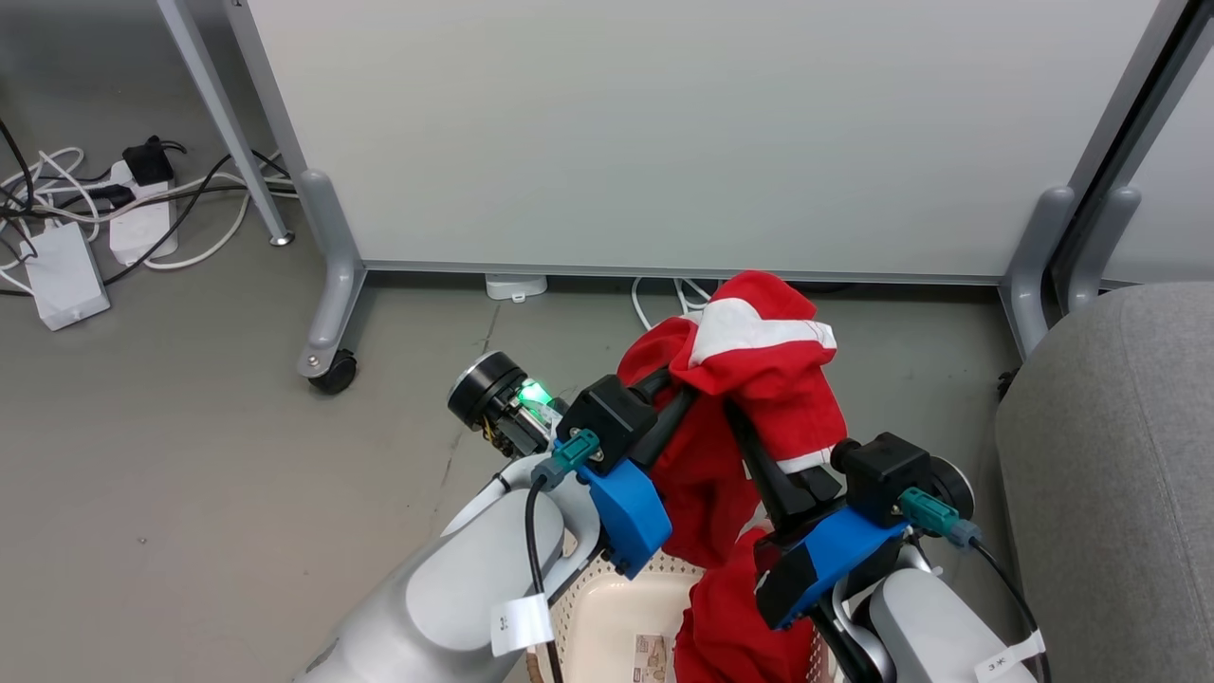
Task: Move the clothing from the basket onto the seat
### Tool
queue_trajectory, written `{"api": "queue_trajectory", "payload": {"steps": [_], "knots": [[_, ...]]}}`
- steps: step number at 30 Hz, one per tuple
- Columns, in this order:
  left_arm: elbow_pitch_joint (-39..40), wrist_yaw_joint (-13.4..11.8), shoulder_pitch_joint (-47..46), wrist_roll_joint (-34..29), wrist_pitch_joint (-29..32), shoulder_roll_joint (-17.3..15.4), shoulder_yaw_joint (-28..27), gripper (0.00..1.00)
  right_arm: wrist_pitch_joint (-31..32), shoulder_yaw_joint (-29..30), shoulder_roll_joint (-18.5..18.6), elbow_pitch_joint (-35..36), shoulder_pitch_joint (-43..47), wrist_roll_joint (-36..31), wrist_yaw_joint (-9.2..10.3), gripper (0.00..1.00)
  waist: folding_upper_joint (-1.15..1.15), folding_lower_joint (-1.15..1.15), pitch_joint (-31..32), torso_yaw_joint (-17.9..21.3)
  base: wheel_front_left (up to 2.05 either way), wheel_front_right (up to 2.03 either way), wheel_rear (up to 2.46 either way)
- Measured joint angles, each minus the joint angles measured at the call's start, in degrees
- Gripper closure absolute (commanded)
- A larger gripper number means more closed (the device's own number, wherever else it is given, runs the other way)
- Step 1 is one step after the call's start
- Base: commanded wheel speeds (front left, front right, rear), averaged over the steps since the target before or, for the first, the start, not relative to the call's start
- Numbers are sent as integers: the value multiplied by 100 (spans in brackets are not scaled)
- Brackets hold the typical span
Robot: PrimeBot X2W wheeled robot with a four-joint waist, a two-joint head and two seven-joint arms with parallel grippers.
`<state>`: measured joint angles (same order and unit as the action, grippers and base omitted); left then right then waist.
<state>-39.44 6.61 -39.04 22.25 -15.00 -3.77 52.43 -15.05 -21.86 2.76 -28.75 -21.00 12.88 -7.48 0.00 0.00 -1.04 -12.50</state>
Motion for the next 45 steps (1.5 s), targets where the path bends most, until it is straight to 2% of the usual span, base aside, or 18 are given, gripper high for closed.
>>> {"api": "queue_trajectory", "payload": {"steps": [11, 12, 13, 32, 45], "knots": [[-55, 20, 1, -16, 0, 14, -41, 100, 1, 4, 0, 0, 0, 1, 0, 100, 0, 0, 5, 30, 0, 0, 0], [-55, 20, 1, -16, 1, 16, -63, 91, 1, 9, 0, 2, 0, 8, 0, 100, 0, 0, 3, 31, 0, 0, 0], [-55, 20, 1, -18, 0, 21, -89, 0, 0, 11, 0, 4, 0, 8, 0, 100, 0, 0, 2, 33, 0, 0, 0], [9, 15, 42, -170, -1, 14, -246, 0, 1, 103, 1, 37, 6, 64, 0, 100, 0, 0, -44, 227, 0, 0, 0], [244, -36, 254, -282, -7, -125, -361, 0, 1, 554, 1, 413, -139, -281, 0, 100, 0, 0, -327, 1035, 0, 0, 0]]}}
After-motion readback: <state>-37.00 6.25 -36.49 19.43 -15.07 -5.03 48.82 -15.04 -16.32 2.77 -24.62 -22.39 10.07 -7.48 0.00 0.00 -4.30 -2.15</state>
